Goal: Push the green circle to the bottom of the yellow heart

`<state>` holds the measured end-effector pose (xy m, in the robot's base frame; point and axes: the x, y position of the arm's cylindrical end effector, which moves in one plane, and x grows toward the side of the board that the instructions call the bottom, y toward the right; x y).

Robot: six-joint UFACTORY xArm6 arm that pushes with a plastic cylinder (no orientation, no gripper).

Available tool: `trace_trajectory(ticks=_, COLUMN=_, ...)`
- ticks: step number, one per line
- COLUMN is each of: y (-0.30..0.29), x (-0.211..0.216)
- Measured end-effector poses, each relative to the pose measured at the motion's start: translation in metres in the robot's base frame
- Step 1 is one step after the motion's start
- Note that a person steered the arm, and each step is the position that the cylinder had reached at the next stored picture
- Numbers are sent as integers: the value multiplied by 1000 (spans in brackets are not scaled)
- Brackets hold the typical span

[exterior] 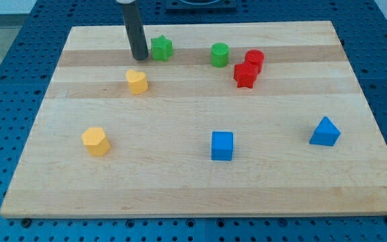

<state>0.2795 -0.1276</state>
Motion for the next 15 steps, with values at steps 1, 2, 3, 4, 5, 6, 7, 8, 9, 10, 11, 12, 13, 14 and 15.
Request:
trace_trajectory(ticks=1, y=56, x=-30)
trace_trajectory(ticks=2, y=89, x=-39)
trace_trajectory(ticks=3, y=145, x=-70)
trace_trajectory(ticks=4, y=224, x=-85)
trace_trajectory(ticks=5, y=216, x=-62)
trace_trajectory(ticks=6, y=165, x=-31)
trace_trajectory(ticks=7, y=184, x=-19)
trace_trajectory(ticks=8, y=148, x=3)
trace_trajectory(ticks=9, y=121, x=48)
trace_trajectory(ticks=10, y=92, x=47)
trace_trajectory(ticks=11, y=144, x=-2)
trace_trajectory(ticks=12, y=181, x=13)
trace_trajectory(ticks=13, y=149, x=58)
trace_trajectory(ticks=14, y=101, x=89)
trace_trajectory(ticks=15, y=96, x=90)
